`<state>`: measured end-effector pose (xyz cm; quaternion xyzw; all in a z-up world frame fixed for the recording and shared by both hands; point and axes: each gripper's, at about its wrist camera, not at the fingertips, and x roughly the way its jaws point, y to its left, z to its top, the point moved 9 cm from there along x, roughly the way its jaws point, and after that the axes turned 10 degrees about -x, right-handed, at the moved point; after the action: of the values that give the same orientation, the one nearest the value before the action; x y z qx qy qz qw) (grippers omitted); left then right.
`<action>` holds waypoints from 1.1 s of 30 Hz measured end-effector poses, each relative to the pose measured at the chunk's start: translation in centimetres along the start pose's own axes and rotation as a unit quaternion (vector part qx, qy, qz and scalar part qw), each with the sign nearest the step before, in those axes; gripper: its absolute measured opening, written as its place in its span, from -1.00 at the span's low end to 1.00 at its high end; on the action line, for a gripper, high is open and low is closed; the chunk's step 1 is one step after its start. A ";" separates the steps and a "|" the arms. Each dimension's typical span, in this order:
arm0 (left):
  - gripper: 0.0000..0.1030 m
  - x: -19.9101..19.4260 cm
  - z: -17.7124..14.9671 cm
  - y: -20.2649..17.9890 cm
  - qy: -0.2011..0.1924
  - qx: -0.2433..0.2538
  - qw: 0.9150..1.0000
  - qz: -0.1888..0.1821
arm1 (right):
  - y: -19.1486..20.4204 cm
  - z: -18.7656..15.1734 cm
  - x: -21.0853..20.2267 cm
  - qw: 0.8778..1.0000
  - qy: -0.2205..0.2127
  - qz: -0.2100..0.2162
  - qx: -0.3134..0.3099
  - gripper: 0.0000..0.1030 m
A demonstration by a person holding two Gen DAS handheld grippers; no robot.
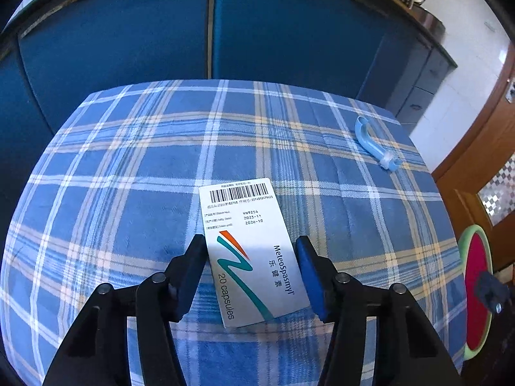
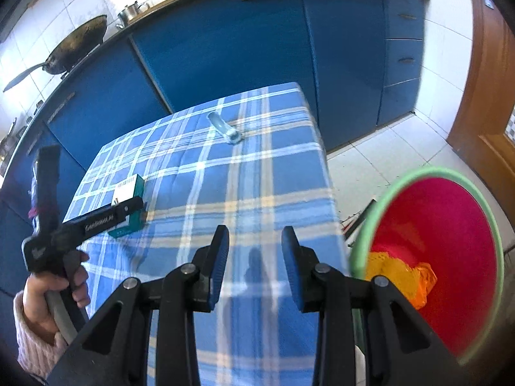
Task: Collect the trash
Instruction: 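Grasp the white capsule box with the left tool while the right tool grasps the light-blue clip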
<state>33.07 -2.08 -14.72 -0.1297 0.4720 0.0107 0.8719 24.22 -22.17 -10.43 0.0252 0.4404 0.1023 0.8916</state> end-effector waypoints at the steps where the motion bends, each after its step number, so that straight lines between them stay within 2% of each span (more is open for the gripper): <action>1: 0.13 -0.1 0.2 0.2 -0.002 0.003 1.000 -0.004 | 0.2 0.3 0.4 1.000 0.002 0.001 -0.001 -0.30; 6: 0.13 -0.5 1.9 1.1 -0.016 0.005 1.000 -0.012 | 1.5 2.4 3.2 1.000 0.010 -0.002 -0.016 -0.30; 14: 0.13 0.3 4.7 3.3 -0.033 -0.010 0.999 -0.003 | 1.9 6.2 8.1 0.999 0.019 -0.013 -0.032 -0.28; 18: 0.13 1.0 4.8 4.0 -0.038 -0.011 0.999 0.007 | 1.8 7.4 10.0 0.999 0.024 -0.018 -0.039 -0.28; 33: 0.13 1.9 4.3 4.7 -0.028 -0.028 0.999 -0.009 | 2.3 10.5 14.3 0.997 0.027 -0.025 -0.070 -0.28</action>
<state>37.00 3.23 -15.07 -0.1581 0.4461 0.0194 0.8807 40.58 -16.55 -14.88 -0.0509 0.4567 0.1108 0.8812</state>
